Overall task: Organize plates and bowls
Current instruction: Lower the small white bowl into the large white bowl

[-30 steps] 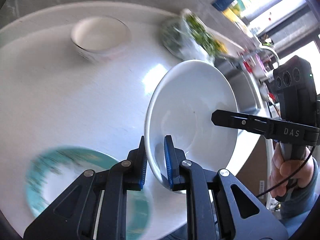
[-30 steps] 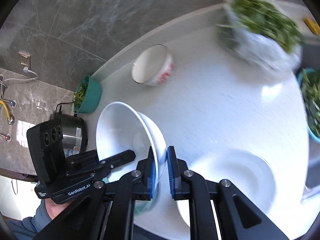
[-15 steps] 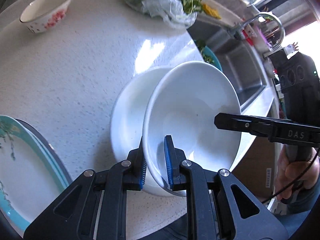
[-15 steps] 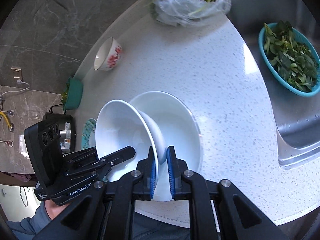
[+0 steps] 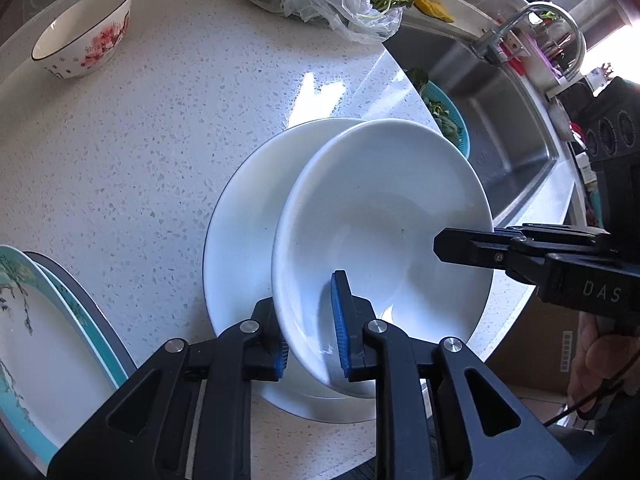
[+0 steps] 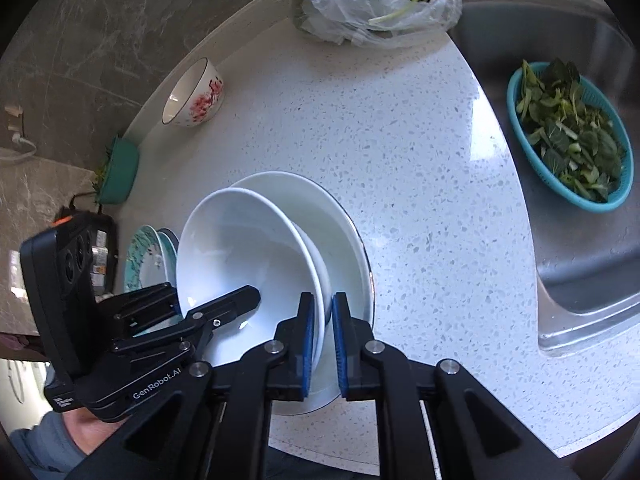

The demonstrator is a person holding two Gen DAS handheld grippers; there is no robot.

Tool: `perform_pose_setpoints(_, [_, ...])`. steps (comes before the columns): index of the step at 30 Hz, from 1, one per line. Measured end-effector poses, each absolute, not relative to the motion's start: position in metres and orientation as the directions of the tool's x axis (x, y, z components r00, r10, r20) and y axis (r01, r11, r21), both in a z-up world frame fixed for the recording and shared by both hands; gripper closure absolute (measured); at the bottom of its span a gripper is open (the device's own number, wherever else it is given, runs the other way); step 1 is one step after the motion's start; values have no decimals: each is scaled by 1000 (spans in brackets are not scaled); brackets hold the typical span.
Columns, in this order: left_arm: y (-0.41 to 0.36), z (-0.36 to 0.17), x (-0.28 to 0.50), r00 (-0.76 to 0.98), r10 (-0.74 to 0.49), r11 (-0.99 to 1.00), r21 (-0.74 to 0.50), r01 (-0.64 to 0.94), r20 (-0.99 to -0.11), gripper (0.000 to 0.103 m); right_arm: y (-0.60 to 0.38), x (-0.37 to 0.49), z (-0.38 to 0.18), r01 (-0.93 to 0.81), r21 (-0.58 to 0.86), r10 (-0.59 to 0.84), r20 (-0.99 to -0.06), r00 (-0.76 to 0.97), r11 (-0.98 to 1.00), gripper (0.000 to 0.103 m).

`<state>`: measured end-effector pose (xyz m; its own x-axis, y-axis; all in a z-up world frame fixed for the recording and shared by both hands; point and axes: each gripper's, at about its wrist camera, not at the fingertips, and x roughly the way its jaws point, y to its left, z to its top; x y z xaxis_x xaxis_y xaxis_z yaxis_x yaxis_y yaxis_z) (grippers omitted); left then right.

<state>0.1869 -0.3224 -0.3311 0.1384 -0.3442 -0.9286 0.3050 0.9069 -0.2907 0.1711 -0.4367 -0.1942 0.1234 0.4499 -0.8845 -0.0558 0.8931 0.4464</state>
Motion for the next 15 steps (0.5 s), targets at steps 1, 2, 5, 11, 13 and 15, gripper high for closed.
perform_pose_setpoints(1, [-323,-331,188,142,-339,908,-283,309,-930,86,-434,171,-194,-67,428,433,-893,127,902,91])
perform_pose_setpoints(2, [-322,-330,188,144,-336,908,-280,312,-931,86,-428,170,-193,-87,395,403,-905,133,915,92])
perform_pose_setpoints(5, [-318,-329,190,150,-335,907,-276,317,-930,85,-421,169,-193,-124,334,350,-925,147,935,92])
perform_pose_setpoints(11, [-316,-327,189,161,-326,906,-260,333,-931,84,-410,166,-191,-171,234,264,-948,177,957,91])
perform_pose_setpoints(13, [-316,-327,188,164,-326,905,-257,339,-931,83,-410,165,-190,-173,223,253,-951,179,959,91])
perform_pose_setpoints(15, [-316,-326,187,163,-334,902,-265,340,-928,81,-410,166,-189,-173,214,244,-953,177,961,91])
